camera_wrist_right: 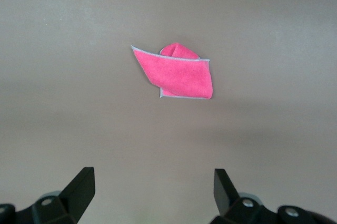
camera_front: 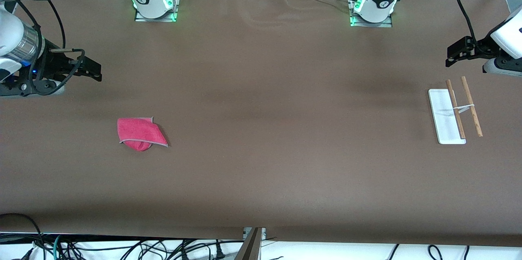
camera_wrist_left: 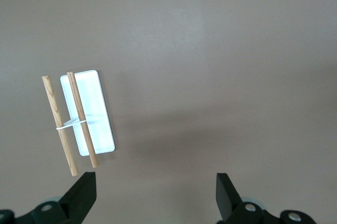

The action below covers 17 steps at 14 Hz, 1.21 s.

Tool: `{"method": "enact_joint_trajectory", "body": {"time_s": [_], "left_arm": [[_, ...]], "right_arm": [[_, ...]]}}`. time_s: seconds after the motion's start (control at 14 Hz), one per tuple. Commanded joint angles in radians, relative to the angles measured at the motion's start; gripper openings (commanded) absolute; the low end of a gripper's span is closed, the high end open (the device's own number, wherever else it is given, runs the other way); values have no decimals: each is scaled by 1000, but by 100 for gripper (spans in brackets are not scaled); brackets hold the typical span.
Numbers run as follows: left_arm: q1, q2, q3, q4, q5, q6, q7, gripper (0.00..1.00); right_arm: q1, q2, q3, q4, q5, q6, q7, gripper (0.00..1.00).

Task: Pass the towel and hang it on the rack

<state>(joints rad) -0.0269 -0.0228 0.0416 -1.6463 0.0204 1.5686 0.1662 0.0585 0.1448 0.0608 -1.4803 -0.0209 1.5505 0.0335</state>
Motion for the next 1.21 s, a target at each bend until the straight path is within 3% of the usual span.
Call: {"method": "enact_joint_trajectory", "body": {"time_s": [0.0,1.14], "left_arm": [[2,1,-2,16,19,-16,-5,100],[15,1,-2,16,19,-16,1,100]], "right_arm": [[-17,-11,17,-12,-13,-4,-6,100],[-17,-10,17,-12,-13,-3,-14,100]]}}
